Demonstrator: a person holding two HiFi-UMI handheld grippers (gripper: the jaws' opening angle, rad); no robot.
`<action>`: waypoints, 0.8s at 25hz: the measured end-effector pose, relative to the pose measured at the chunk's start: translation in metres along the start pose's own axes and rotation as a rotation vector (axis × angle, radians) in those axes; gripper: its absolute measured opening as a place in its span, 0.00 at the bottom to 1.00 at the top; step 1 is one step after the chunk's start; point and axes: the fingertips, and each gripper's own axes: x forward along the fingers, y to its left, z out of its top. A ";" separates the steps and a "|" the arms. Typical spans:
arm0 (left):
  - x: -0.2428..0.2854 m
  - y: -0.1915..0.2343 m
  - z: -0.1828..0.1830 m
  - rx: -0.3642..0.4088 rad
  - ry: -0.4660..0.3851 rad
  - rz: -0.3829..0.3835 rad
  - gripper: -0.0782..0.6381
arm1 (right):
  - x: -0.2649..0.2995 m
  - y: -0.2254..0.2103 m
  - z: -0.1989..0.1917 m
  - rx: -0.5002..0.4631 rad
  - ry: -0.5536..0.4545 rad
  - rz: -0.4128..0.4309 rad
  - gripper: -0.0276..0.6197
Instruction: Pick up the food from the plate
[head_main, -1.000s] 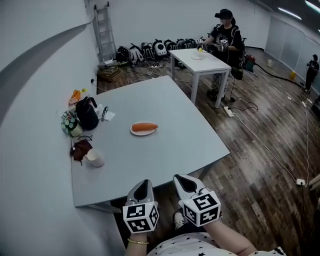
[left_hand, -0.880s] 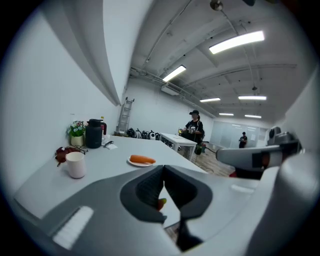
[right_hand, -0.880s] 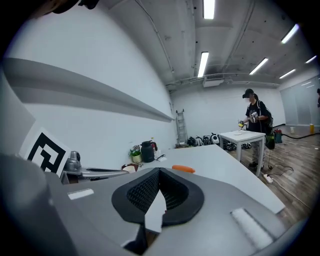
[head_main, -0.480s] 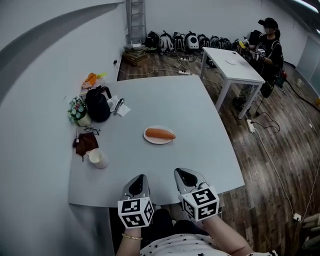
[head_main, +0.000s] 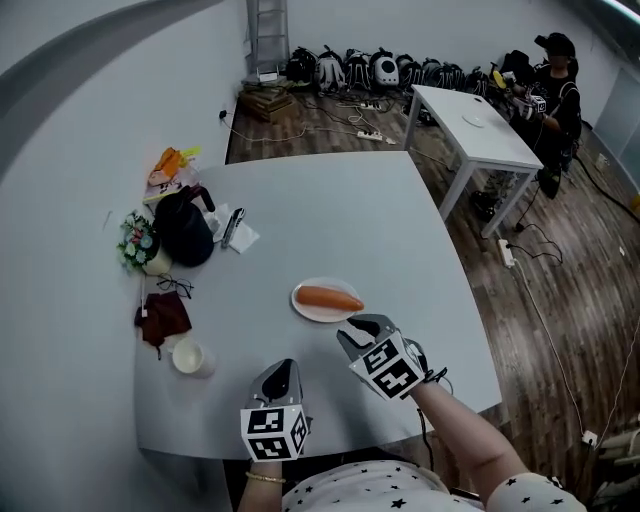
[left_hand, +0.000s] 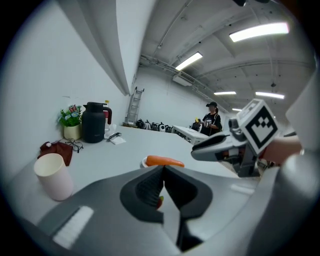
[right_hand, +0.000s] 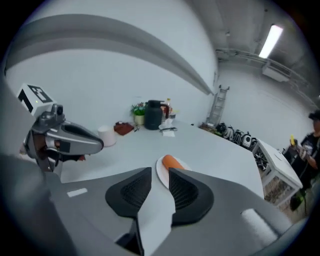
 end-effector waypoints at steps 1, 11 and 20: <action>0.006 0.004 0.000 -0.006 0.013 0.000 0.12 | 0.015 -0.005 0.001 -0.045 0.043 0.031 0.22; 0.041 0.029 -0.006 -0.048 0.092 -0.004 0.12 | 0.147 -0.036 -0.020 -0.417 0.427 0.207 0.42; 0.046 0.032 -0.008 -0.066 0.099 0.023 0.12 | 0.177 -0.040 -0.045 -0.400 0.539 0.282 0.36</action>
